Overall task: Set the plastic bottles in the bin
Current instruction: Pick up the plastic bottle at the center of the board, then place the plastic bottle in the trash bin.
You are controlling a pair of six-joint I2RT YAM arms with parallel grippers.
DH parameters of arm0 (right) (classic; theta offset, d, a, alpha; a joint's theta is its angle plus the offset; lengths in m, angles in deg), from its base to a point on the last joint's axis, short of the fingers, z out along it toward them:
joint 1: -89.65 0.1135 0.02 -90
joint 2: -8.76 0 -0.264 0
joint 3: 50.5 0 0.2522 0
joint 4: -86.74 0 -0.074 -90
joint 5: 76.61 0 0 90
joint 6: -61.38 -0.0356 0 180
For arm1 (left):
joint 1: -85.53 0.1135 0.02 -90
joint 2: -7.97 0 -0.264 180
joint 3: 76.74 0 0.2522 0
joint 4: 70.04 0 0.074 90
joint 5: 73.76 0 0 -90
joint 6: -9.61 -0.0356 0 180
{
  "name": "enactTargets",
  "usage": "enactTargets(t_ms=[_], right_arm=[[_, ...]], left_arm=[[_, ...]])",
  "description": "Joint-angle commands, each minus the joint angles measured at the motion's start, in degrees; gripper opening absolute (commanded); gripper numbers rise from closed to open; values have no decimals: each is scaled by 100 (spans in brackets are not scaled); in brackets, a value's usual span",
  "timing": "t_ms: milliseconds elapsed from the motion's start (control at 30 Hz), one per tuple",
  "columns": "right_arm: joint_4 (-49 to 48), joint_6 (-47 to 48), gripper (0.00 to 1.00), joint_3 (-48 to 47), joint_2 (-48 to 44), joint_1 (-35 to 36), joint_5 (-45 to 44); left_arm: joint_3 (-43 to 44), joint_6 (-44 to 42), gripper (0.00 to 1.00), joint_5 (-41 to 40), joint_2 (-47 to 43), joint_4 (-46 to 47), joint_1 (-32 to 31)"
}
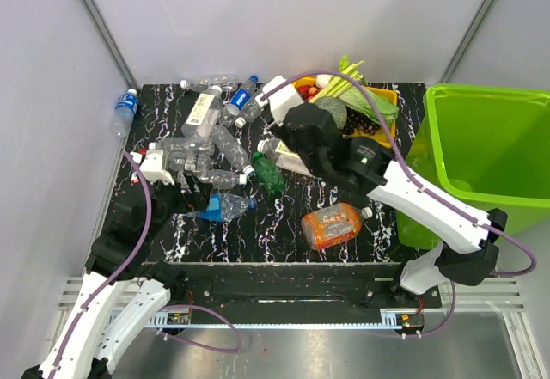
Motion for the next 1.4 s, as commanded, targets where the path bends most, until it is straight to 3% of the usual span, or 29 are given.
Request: enactTargets(t_ms=[0,100,300,533,667,933,1167,1367], right_arm=[[71,480,8,-808,-333,-221,-638],[62,769,7,-1186,-500,-537,-497],[-43,1771,7,-2187,-474,-1029,-1095],[-70,2931,7,-3507,52,-1863,-1630],[-123,2750,7,-3052,-218,-2601,-1754],[-114,2213,9,-1287,-930,-3288,-1921],[194,1071,12,-38,-1659,-4044,-1158],[273,631,14,745,-1968,-4413,-1130]], left_arm=[[-8,-58,99,174,-90,223,20],[-8,-58,99,192,-99,223,20],[-43,-50,99,166,-204,205,20],[-52,-32,99,166,-204,196,20],[-61,-14,99,174,-213,231,29],[-78,-14,99,253,-160,240,20],[-61,-6,99,280,-64,214,20],[-43,12,99,122,-134,196,20]])
